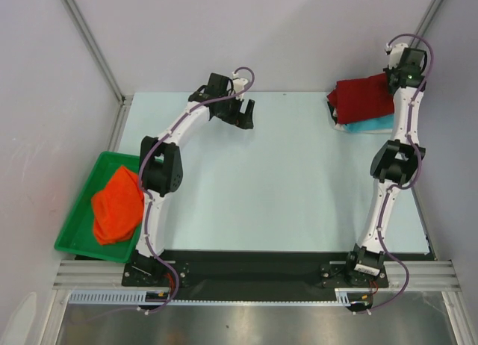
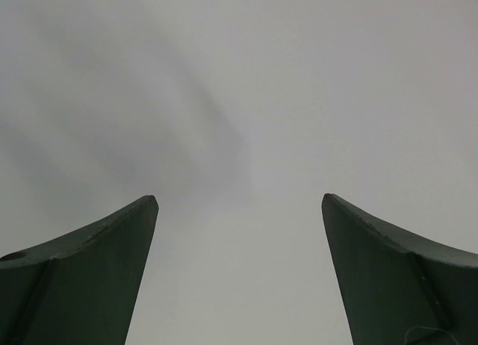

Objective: Fold and stack the t-shirts
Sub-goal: Neatly place the folded tshirt to the corner

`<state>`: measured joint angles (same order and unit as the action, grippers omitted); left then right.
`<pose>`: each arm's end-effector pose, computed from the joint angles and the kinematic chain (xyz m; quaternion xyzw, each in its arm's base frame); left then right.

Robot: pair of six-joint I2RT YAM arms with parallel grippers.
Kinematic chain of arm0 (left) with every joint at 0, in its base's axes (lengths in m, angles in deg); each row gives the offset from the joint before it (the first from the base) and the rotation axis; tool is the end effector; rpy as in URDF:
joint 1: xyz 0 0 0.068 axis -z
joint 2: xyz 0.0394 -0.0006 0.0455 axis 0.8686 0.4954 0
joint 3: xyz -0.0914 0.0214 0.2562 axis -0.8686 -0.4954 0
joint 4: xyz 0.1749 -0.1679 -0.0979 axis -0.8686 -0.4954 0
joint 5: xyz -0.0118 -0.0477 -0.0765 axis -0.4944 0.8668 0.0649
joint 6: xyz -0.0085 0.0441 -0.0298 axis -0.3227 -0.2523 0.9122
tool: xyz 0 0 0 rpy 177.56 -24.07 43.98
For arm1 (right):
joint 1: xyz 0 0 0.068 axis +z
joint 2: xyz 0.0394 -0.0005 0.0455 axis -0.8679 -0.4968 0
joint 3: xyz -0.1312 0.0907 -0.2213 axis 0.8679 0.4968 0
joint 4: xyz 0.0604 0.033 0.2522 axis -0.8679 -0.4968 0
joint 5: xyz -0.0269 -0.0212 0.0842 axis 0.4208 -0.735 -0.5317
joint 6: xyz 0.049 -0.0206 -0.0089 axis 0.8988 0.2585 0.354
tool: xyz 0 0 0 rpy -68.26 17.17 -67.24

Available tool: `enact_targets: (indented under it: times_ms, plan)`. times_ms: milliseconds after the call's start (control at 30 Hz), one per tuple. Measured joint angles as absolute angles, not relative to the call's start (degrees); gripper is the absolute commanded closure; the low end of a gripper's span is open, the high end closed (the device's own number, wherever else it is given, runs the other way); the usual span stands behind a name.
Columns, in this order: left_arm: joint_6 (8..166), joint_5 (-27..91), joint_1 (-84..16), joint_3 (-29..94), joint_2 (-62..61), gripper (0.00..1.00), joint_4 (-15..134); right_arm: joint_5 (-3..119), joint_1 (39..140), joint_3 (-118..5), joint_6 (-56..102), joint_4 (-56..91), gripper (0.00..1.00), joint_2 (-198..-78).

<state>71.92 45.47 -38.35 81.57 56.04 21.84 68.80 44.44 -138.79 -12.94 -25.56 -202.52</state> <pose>0.4800 -0.2075 0.2439 0.2689 0.8742 -0.2298 0.3327 0.5363 -0.1537 0.3162 -0.0869 0.8675 -0.2116 0.4417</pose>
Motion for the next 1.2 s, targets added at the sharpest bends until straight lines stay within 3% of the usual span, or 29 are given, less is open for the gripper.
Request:
enact_targets:
  times_ms: [33,133,167,200,233,267,300,500,800,1200]
  plan:
    - [71.9,45.5,-38.3,81.6,56.0,0.02,21.8,69.4,44.2,-138.6,-13.1,-25.4,1.00,-203.2]
    - [71.9,45.5,-38.3,81.6,56.0,0.02,21.8,72.8,44.4,-136.7,-13.7,-24.1,0.59,-205.5]
    - [71.9,45.5,-38.3,81.6,56.0,0.02,21.8,74.5,44.8,-135.9,-14.1,-23.6,0.35,-206.2]
    - [71.9,45.4,-38.3,81.6,56.0,0.02,21.8,75.7,45.2,-135.6,-14.1,-23.5,0.29,-206.9]
    - [71.9,45.2,-38.3,81.6,56.0,0.02,21.9,76.5,45.5,-135.5,-14.3,-23.6,0.16,-207.5]
    - [71.9,45.1,-38.3,81.7,56.0,0.02,21.8,77.1,45.9,-135.5,-14.5,-23.6,0.12,-208.0]
    - [71.9,45.0,-38.3,81.7,56.0,0.02,21.8,77.5,46.4,-135.5,-14.9,-23.8,0.01,-208.2]
    - [71.5,42.1,-37.9,82.1,56.0,0.00,21.8,77.8,49.8,-135.5,-14.1,-23.6,0.00,-205.8]
    - [70.2,34.1,-39.0,84.1,55.9,0.00,22.3,76.6,61.3,-128.5,-11.6,-22.8,0.00,-192.1]
    - [76.1,25.7,-41.1,82.2,52.0,0.00,24.0,66.3,67.4,-114.9,7.5,-25.8,0.00,-187.7]
